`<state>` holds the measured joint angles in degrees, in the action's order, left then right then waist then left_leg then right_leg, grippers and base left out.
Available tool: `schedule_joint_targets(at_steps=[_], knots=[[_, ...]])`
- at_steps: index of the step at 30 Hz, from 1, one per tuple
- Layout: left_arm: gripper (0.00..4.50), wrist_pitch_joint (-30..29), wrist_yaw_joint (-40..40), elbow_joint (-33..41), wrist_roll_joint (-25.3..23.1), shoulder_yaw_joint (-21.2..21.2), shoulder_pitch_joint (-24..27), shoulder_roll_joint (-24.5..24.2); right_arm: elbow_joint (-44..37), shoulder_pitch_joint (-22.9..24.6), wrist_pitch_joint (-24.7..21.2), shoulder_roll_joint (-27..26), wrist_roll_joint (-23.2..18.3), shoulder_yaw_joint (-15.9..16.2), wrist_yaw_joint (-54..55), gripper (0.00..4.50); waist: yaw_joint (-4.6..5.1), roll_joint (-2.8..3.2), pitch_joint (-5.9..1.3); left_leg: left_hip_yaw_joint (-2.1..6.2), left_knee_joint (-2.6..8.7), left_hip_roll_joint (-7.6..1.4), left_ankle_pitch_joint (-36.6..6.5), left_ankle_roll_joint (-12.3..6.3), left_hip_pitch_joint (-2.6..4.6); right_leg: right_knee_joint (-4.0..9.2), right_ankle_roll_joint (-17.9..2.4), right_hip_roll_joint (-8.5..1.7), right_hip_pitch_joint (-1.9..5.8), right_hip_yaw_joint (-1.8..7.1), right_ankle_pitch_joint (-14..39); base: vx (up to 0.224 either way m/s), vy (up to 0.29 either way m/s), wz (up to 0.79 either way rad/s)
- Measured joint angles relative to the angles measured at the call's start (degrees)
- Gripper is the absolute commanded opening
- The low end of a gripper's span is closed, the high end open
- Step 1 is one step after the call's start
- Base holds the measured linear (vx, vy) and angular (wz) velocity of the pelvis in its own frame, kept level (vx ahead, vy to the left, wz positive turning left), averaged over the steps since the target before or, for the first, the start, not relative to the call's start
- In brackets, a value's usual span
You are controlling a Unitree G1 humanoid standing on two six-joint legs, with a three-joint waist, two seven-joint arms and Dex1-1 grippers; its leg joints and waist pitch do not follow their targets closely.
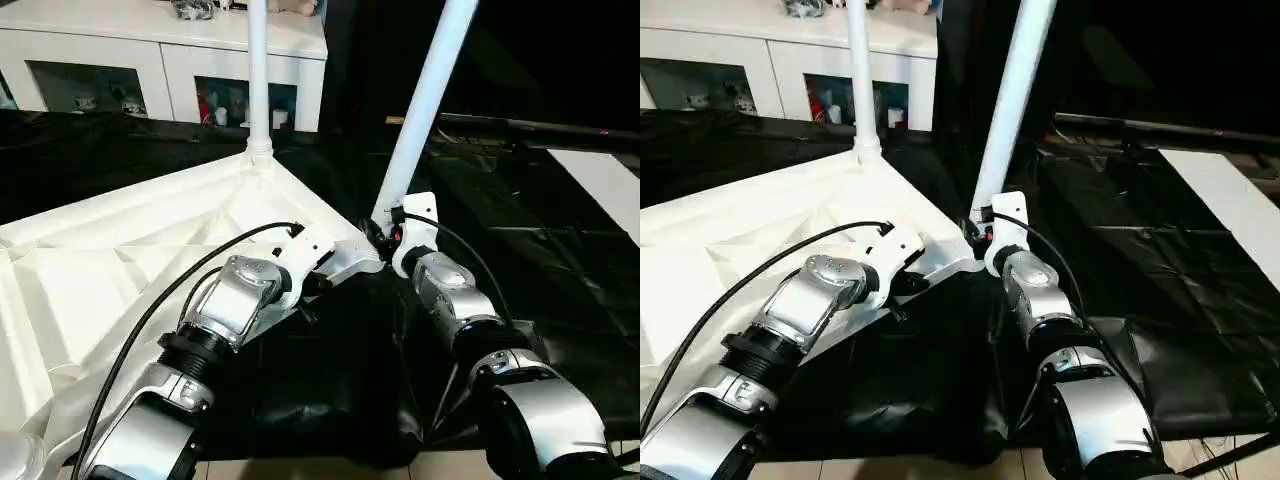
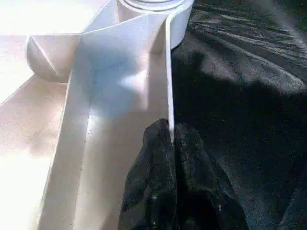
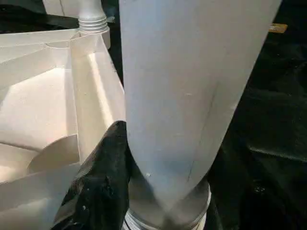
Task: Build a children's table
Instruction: Insert table leg to table base
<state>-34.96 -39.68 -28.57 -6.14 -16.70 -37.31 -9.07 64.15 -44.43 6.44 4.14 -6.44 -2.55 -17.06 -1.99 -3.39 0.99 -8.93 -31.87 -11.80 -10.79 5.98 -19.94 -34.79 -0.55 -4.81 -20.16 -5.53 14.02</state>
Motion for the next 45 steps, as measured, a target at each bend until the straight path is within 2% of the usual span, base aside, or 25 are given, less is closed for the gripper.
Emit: schedule_joint_targets(at_steps=[3,4,5,11,16,21,26,29,32,37,39,43,45], knots=[[0.00,0.0,-0.1,0.4,0.3,0.0,0.0,-0.2,0.1,-0.2,0.2,0.1,0.0,0.0,-1.8,1.86,-0.02,0.07,0.05,-0.05,0.06,-0.04,0.0,-0.06,-0.02,0.00,0.0,0.03,-0.02,0.00,0.0,0.000,0.000,0.00],[0.00,0.0,-0.1,0.5,0.3,0.0,0.0,-0.2,0.1,-0.3,0.2,0.3,0.0,0.0,-2.3,2.42,-0.02,0.12,0.08,-0.07,0.07,-0.05,0.0,-0.07,-0.02,0.00,0.0,0.03,-0.02,0.01,0.0,0.000,0.000,0.00],[0.00,0.0,-0.1,0.6,0.3,0.0,0.0,-0.2,0.1,-0.4,0.2,0.3,0.0,0.0,-2.6,2.56,-0.02,0.15,0.10,-0.08,0.07,-0.05,0.0,-0.07,-0.02,0.00,0.0,0.03,-0.03,0.01,0.0,0.000,0.000,0.00],[0.00,0.1,-0.6,1.2,0.8,0.1,0.0,-0.5,1.8,-0.6,0.4,1.1,0.3,-0.4,-5.5,3.01,-0.15,0.33,0.26,-0.25,0.10,-0.08,0.0,-0.07,-0.08,0.00,0.1,0.03,-0.19,0.12,0.0,0.000,0.000,0.00],[0.00,0.3,-1.1,1.5,1.0,0.2,-0.6,-1.0,3.6,0.1,-0.2,1.8,0.1,-1.0,-8.5,3.56,-0.45,0.34,0.36,-0.64,0.15,-0.13,0.2,-0.41,-0.43,-0.18,0.0,0.02,-0.91,0.17,0.0,0.000,0.000,0.00],[0.00,0.5,-1.2,1.4,1.0,0.4,-0.8,-1.3,3.4,0.4,0.3,2.7,-0.1,-1.0,-12.3,4.00,-0.45,0.40,0.64,-0.79,0.12,-0.17,0.2,-0.49,-0.48,-0.25,0.0,0.00,-1.00,0.21,0.0,0.000,0.000,0.00],[0.00,3.1,-3.5,1.3,1.1,0.0,-1.0,-2.8,-0.1,2.5,0.5,5.1,-0.2,-0.4,-18.5,4.09,-0.56,0.24,0.88,-0.86,0.11,-0.17,0.4,-0.86,-0.73,-0.31,0.0,0.00,-1.29,0.22,0.0,0.000,0.000,0.00],[0.00,6.0,-5.8,1.2,1.3,-0.3,-1.0,-4.9,-4.8,5.4,0.4,6.9,-0.5,0.7,-24.4,4.09,-0.57,0.01,1.04,-0.87,0.01,-0.20,0.5,-1.08,-1.17,-0.54,0.0,0.00,-1.79,0.22,0.0,0.000,0.000,0.00],[0.00,9.4,-9.2,1.0,1.5,-0.7,-0.9,-7.4,-10.2,9.3,-0.4,9.5,-1.5,2.1,-31.3,4.09,-0.61,-0.16,1.23,-0.87,-0.07,-0.21,0.5,-1.20,-1.23,-0.57,-0.1,0.00,-1.82,0.21,0.0,0.000,0.000,0.00],[0.00,18.1,-19.2,1.9,2.9,-1.6,1.8,-13.3,-18.8,13.8,-3.2,12.6,-3.2,4.2,-39.6,4.09,-0.56,0.16,1.47,-0.83,-0.42,-0.25,0.4,-1.44,-1.27,-0.63,-0.1,-0.04,-1.81,0.27,0.0,0.000,0.000,0.00],[0.00,20.3,-21.9,2.5,3.3,-2.0,2.5,-14.9,-20.6,14.2,-3.8,13.2,-3.8,4.2,-41.1,4.09,-0.75,0.27,1.54,-0.85,-0.50,-0.24,0.4,-1.44,-1.27,-0.72,-0.1,-0.07,-1.81,0.28,-0.1,0.000,0.000,0.00],[0.00,22.5,-25.0,2.8,4.2,-2.0,3.5,-16.0,-26.5,16.1,-5.2,14.2,-4.7,5.1,-43.6,4.09,-1.52,0.50,1.69,-0.91,-0.73,-0.21,0.4,-1.44,-1.24,-0.97,-0.1,-0.18,-1.78,0.31,0.0,0.000,0.000,0.00],[0.00,22.7,-26.3,3.3,4.4,-2.0,3.9,-16.4,-28.6,17.7,-6.0,14.6,-5.2,5.4,-44.7,4.09,-1.49,0.55,1.72,-0.95,-0.75,-0.19,0.4,-1.44,-1.18,-1.05,-0.1,-0.22,-1.77,0.37,0.0,0.000,0.000,0.00]])
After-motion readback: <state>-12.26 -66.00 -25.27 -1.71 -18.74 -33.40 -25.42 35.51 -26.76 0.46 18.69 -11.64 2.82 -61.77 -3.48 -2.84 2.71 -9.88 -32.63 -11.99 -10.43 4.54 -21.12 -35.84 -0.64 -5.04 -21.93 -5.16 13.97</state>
